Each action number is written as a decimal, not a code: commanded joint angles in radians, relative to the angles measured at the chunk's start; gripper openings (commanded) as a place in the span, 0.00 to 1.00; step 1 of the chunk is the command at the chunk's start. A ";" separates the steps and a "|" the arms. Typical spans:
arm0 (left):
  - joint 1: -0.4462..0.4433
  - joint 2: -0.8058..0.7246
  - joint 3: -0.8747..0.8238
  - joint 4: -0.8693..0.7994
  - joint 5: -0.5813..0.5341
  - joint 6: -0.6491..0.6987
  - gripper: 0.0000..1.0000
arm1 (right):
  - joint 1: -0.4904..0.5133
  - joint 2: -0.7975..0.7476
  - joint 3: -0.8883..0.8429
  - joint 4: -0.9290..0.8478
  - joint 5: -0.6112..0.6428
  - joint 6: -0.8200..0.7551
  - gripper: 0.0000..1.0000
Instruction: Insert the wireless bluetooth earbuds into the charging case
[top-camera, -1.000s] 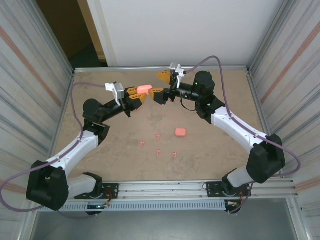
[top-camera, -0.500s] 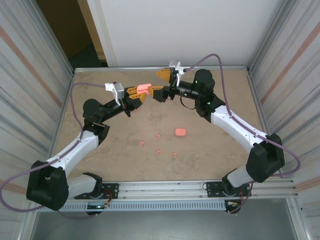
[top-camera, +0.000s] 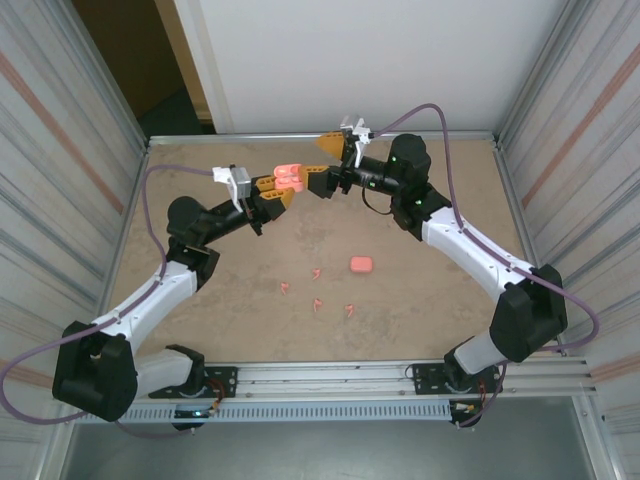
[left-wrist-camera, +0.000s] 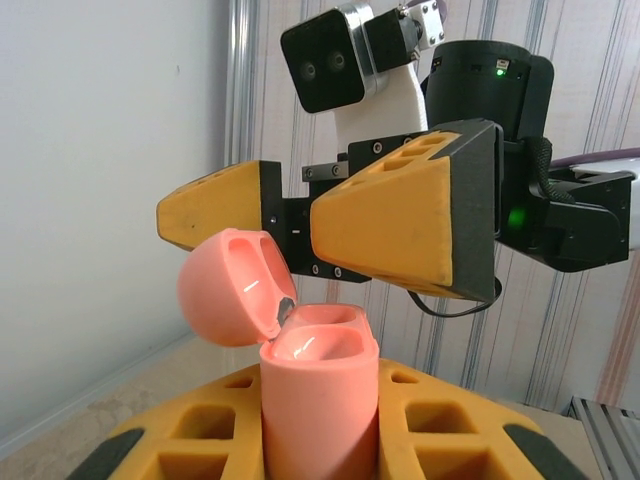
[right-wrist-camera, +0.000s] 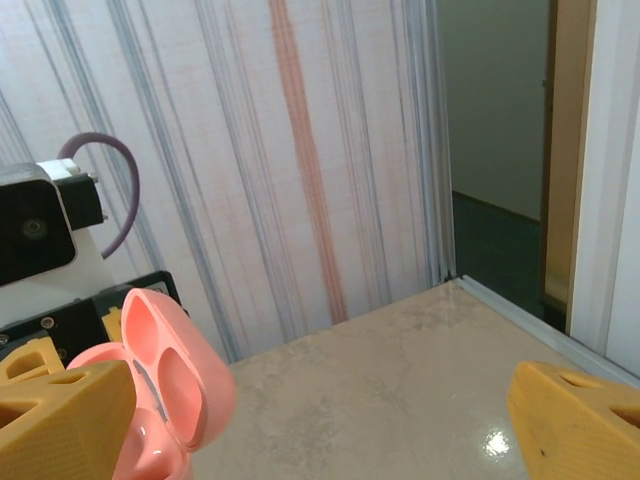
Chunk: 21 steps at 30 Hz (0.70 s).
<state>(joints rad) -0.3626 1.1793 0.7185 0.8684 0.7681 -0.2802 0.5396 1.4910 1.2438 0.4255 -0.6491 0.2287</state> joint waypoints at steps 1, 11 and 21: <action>-0.004 -0.042 0.011 -0.022 -0.004 0.035 0.00 | -0.010 -0.027 0.019 0.004 -0.012 0.020 0.95; -0.004 -0.122 -0.021 -0.129 -0.097 0.099 0.00 | -0.022 -0.149 -0.053 -0.175 0.030 -0.049 0.95; -0.003 -0.227 -0.056 -0.186 -0.133 0.143 0.00 | -0.026 -0.208 -0.107 -0.446 0.120 -0.027 0.92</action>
<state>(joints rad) -0.3626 0.9955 0.6727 0.6868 0.6590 -0.1749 0.5213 1.3037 1.1530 0.1013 -0.5636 0.1982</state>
